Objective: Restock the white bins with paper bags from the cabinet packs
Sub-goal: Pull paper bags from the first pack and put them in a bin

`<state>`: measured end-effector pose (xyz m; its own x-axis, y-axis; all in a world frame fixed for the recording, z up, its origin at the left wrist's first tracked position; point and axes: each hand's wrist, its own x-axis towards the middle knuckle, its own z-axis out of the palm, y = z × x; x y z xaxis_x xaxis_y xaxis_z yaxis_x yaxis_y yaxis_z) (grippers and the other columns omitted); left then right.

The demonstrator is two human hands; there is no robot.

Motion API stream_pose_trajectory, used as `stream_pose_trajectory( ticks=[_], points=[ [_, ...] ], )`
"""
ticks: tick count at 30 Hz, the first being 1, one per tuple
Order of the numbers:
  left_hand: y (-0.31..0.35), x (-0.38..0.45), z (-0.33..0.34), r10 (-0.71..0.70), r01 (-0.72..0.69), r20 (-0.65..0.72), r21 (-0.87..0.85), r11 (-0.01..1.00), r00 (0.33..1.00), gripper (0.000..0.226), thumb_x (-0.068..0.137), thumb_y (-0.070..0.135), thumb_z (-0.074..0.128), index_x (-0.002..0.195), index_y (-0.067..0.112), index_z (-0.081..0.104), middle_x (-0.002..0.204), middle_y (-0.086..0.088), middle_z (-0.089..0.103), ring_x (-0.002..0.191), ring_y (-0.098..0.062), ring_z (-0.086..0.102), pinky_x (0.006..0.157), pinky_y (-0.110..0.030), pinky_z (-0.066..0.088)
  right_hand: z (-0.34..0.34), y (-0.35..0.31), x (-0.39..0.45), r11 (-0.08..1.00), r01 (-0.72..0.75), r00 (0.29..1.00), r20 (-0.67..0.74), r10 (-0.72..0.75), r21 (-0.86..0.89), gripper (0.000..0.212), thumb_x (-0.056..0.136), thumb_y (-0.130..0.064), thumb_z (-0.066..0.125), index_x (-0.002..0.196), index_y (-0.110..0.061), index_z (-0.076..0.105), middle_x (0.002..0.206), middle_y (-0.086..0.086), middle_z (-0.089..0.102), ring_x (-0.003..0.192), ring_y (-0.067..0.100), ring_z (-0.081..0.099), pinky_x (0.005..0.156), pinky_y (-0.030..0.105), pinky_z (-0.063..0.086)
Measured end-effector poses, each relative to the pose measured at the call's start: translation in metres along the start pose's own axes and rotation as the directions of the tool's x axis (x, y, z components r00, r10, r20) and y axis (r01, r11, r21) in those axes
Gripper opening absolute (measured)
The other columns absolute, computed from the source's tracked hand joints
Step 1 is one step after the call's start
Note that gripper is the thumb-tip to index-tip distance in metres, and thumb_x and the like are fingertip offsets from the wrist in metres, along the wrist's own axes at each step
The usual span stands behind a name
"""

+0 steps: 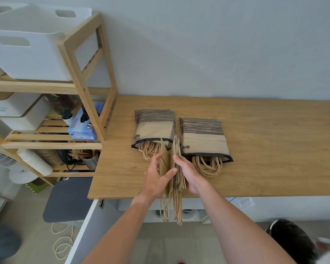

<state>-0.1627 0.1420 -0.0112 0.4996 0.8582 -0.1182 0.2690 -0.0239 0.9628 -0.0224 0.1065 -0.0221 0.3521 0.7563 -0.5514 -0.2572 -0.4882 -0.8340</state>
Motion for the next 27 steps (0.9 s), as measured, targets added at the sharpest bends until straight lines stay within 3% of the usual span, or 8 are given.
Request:
stream_pose_trajectory(
  ticks=[3,8,11,14,17,22,25,27],
  points=[
    [0.0002,0.0007,-0.0009,-0.006,0.005,-0.023,-0.040,0.999,1.000,0.057,0.092,0.024,0.067,0.142,0.027,0.042,0.138,0.015,0.042,0.128,-0.009,0.035,0.107,-0.033,0.031,-0.0022,0.0010,0.0004,1.000,-0.008,1.000,-0.002,0.008,-0.001,0.082,0.090,-0.066,0.053,0.157,-0.029,0.025,0.165,0.002,0.022,0.150,0.026,0.020,0.118,0.058,0.015],
    [0.0037,-0.0002,-0.0021,0.020,-0.020,-0.017,0.028,0.999,1.000,0.051,0.098,0.003,0.040,0.143,0.026,0.042,0.150,0.007,0.042,0.139,-0.007,0.034,0.110,-0.027,0.026,-0.0054,0.0025,0.0003,1.000,-0.024,1.000,0.001,0.024,-0.006,0.086,0.090,-0.068,0.053,0.158,-0.029,0.019,0.166,0.001,0.017,0.151,0.027,0.016,0.117,0.057,0.013],
    [0.0047,0.0003,0.0018,0.033,-0.034,0.018,0.071,0.997,0.999,0.040,0.101,0.019,0.048,0.140,0.024,0.046,0.144,0.008,0.049,0.136,-0.011,0.042,0.109,-0.029,0.031,-0.0039,0.0029,-0.0003,1.000,-0.021,1.000,-0.010,0.021,-0.009,0.087,0.088,-0.070,0.053,0.158,-0.029,0.022,0.165,0.002,0.019,0.150,0.027,0.019,0.117,0.058,0.015],
    [0.0038,-0.0009,0.0049,0.043,-0.045,0.029,0.073,0.996,0.999,0.053,0.092,0.039,0.065,0.140,0.025,0.045,0.142,0.008,0.051,0.132,-0.011,0.043,0.112,-0.038,0.033,-0.0016,0.0009,-0.0019,1.000,-0.019,1.000,-0.002,0.019,0.013,0.081,0.088,-0.068,0.057,0.155,-0.030,0.031,0.162,0.003,0.029,0.145,0.024,0.029,0.115,0.054,0.026],
    [0.0031,0.0001,0.0053,0.039,-0.040,0.025,0.064,0.997,0.999,0.060,0.087,0.041,0.072,0.139,0.026,0.045,0.142,0.009,0.050,0.130,-0.009,0.041,0.110,-0.037,0.033,-0.0003,-0.0020,-0.0040,0.999,-0.020,1.000,0.007,0.020,0.026,0.077,0.088,-0.067,0.058,0.152,-0.031,0.036,0.160,0.001,0.033,0.134,0.017,0.037,0.105,0.047,0.033],
    [0.0038,0.0007,0.0043,0.039,-0.040,0.015,0.038,0.998,0.999,0.037,0.098,0.018,0.055,0.133,0.028,0.047,0.136,0.008,0.052,0.112,0.019,0.045,0.103,-0.016,0.037,-0.0015,0.0002,-0.0009,0.998,-0.046,0.999,0.014,0.045,0.034,0.083,0.086,-0.070,0.056,0.155,-0.032,0.031,0.161,0.004,0.032,0.144,0.029,0.033,0.114,0.060,0.029],
    [0.0024,0.0013,0.0038,0.038,-0.036,-0.013,0.078,0.996,0.999,0.049,0.097,0.006,0.040,0.142,0.025,0.043,0.147,0.006,0.046,0.133,-0.001,0.037,0.116,-0.032,0.028,-0.0017,-0.0012,-0.0023,0.999,-0.051,0.999,0.008,0.051,0.016,0.078,0.087,-0.070,0.055,0.153,-0.035,0.033,0.162,0.000,0.029,0.147,0.028,0.028,0.115,0.062,0.025],
    [0.0015,0.0019,0.0044,0.047,-0.047,0.002,0.082,0.996,0.999,0.045,0.099,0.010,0.038,0.141,0.027,0.045,0.145,0.008,0.048,0.133,-0.002,0.038,0.118,-0.038,0.029,-0.0006,-0.0031,-0.0039,0.999,-0.053,0.999,0.010,0.053,0.007,0.076,0.088,-0.069,0.055,0.153,-0.036,0.034,0.162,0.000,0.029,0.147,0.028,0.027,0.111,0.059,0.029]
  ],
)
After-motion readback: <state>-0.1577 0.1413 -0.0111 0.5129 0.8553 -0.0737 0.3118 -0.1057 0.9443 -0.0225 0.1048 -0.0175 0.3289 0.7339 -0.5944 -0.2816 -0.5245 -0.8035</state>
